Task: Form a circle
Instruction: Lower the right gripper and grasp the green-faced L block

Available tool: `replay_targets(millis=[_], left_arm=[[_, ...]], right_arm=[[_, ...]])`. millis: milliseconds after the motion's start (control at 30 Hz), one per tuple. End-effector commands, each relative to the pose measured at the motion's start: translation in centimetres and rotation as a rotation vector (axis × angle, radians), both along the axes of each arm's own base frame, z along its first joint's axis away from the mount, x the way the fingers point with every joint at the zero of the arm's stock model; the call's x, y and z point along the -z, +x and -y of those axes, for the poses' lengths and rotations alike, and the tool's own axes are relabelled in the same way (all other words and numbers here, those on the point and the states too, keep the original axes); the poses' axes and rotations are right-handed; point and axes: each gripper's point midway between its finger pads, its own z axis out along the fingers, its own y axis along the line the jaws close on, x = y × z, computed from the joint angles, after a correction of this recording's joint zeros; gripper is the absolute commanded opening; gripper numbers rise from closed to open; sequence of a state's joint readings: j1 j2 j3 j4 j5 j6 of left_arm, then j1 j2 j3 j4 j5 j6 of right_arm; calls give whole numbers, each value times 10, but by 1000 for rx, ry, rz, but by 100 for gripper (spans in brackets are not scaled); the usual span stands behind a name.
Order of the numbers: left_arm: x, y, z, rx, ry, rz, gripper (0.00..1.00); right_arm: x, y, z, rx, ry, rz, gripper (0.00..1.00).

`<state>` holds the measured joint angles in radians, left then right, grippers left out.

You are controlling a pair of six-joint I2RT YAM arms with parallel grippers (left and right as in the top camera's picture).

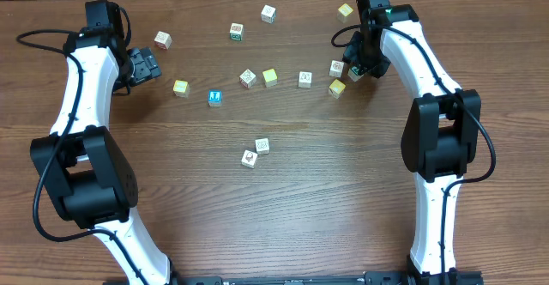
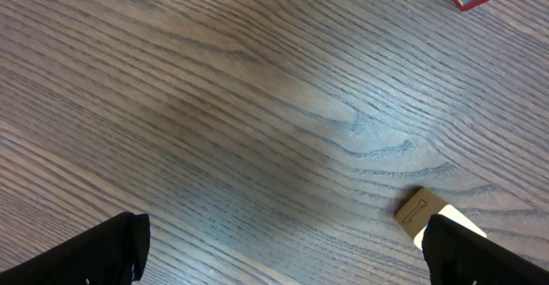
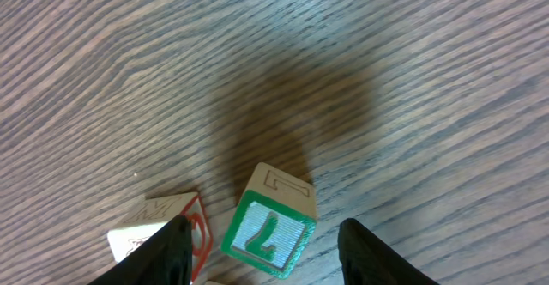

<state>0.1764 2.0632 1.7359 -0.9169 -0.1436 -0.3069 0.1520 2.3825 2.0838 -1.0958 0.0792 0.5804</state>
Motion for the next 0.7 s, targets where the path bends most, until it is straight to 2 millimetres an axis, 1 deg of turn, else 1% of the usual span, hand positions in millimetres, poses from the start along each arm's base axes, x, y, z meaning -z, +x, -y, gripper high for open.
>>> replay_targets(millis=[0, 300, 467, 633, 667], left_arm=[[-3, -1, 2, 13, 8, 2, 99], [-3, -1, 2, 13, 8, 2, 99], [-3, 0, 2, 13, 8, 3, 100], [-3, -1, 2, 13, 8, 2, 100], [-3, -1, 2, 13, 8, 2, 100]], right_arm=[[6, -2, 8, 54, -45, -11, 53], [22, -6, 9, 59, -51, -28, 51], [29, -10, 10, 58, -53, -42, 43], [30, -9, 7, 56, -42, -39, 28], [30, -9, 7, 56, -41, -39, 27]])
